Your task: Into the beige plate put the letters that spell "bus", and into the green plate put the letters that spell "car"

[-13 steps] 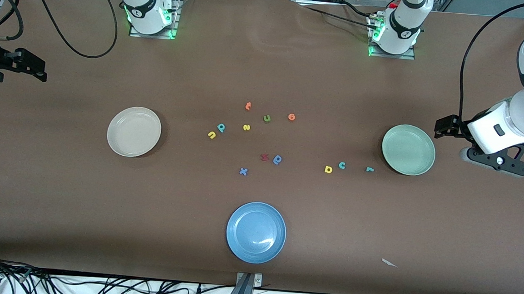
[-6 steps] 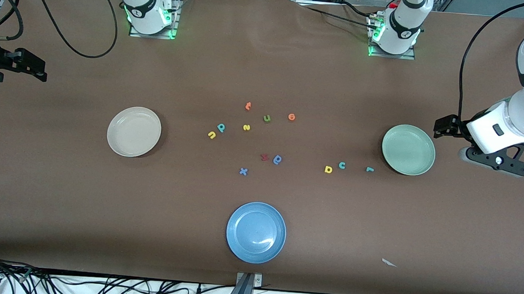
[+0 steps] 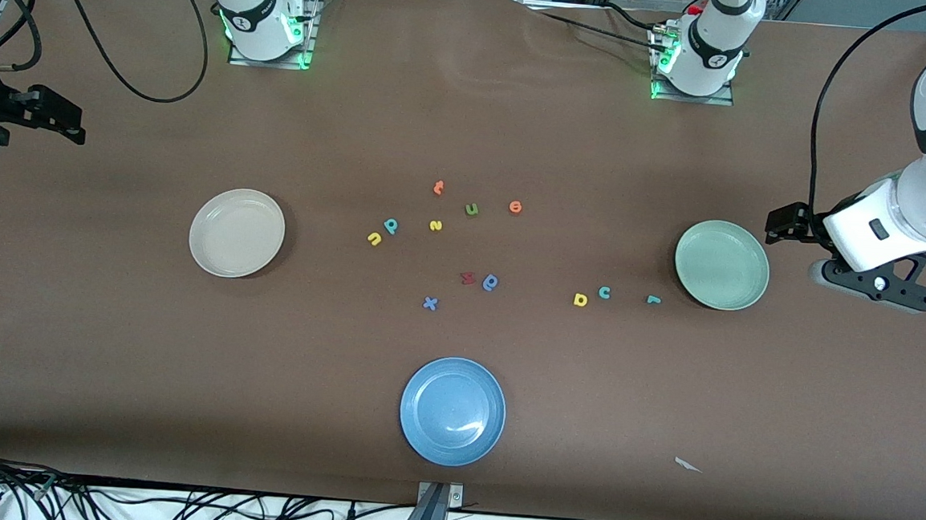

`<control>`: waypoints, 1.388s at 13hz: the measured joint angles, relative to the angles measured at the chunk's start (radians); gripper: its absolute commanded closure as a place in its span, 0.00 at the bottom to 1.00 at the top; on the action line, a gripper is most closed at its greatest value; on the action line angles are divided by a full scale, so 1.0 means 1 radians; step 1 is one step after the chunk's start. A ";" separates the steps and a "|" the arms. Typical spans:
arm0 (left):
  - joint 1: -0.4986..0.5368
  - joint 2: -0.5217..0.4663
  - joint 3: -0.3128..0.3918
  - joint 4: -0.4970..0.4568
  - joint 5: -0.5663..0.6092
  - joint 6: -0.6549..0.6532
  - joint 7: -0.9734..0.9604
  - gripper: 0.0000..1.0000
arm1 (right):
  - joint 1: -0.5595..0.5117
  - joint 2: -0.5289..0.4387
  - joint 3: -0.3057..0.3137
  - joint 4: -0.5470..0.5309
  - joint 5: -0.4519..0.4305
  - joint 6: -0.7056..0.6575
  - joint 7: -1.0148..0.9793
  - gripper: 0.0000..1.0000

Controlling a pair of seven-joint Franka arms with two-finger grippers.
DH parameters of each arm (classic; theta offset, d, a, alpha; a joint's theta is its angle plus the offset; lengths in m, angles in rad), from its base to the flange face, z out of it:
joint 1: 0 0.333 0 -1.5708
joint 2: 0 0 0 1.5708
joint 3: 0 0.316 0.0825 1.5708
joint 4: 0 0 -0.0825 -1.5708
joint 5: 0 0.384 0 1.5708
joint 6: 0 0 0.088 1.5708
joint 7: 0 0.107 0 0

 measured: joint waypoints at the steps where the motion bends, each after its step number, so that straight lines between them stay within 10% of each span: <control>1: 0.000 0.000 -0.001 0.000 0.000 0.000 -0.001 0.00 | 0.000 0.000 0.000 0.000 0.003 0.000 0.000 0.00; 18: -0.029 0.186 -0.002 -0.003 -0.060 0.179 -0.715 0.00 | -0.001 0.001 -0.002 0.002 0.010 -0.007 0.000 0.00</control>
